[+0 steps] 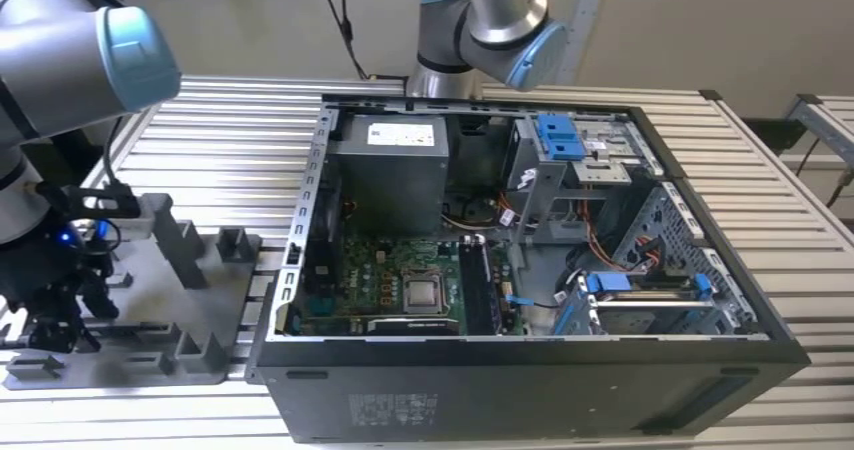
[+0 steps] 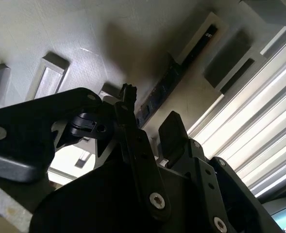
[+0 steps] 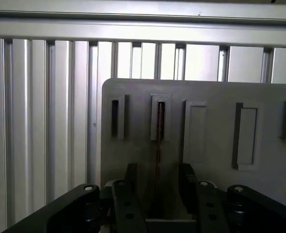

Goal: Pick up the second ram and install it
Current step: 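Pick up the second ram and move it above second insertion slot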

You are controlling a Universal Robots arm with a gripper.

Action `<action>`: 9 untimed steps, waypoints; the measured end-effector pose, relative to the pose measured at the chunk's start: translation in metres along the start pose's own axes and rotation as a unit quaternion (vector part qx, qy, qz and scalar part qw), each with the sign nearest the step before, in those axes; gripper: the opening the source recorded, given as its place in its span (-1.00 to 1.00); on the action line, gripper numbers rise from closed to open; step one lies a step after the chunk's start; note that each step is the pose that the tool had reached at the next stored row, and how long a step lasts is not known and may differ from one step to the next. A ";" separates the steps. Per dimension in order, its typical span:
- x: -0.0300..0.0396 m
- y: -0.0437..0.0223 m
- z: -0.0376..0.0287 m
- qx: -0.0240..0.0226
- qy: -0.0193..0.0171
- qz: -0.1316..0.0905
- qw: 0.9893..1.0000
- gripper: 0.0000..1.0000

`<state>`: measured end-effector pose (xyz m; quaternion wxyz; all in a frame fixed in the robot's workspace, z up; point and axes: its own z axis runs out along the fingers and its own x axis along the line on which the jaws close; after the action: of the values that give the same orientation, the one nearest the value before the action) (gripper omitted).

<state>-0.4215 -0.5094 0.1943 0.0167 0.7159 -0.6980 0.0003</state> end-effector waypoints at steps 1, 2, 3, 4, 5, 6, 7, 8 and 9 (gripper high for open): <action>0.0000 0.0005 0.0002 0.000 0.000 0.000 1.000 -0.04; -0.0001 0.0010 0.0002 0.000 0.000 0.000 1.000 -0.04; 0.0000 0.0012 0.0001 0.000 0.000 0.000 1.000 -0.04; 0.0000 0.0016 0.0001 0.001 0.000 0.000 1.000 -0.04; -0.0001 0.0024 0.0003 0.002 0.000 0.000 1.000 -0.04; -0.0001 0.0027 0.0002 0.002 0.000 0.000 1.000 -0.04; -0.0001 0.0027 0.0002 0.002 0.000 0.000 1.000 -0.04; -0.0001 0.0027 0.0002 0.002 0.000 0.000 1.000 -0.04; -0.0001 0.0027 0.0002 0.002 0.000 0.000 1.000 -0.04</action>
<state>-0.4242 -0.5094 0.1942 0.0151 0.7159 -0.6981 0.0018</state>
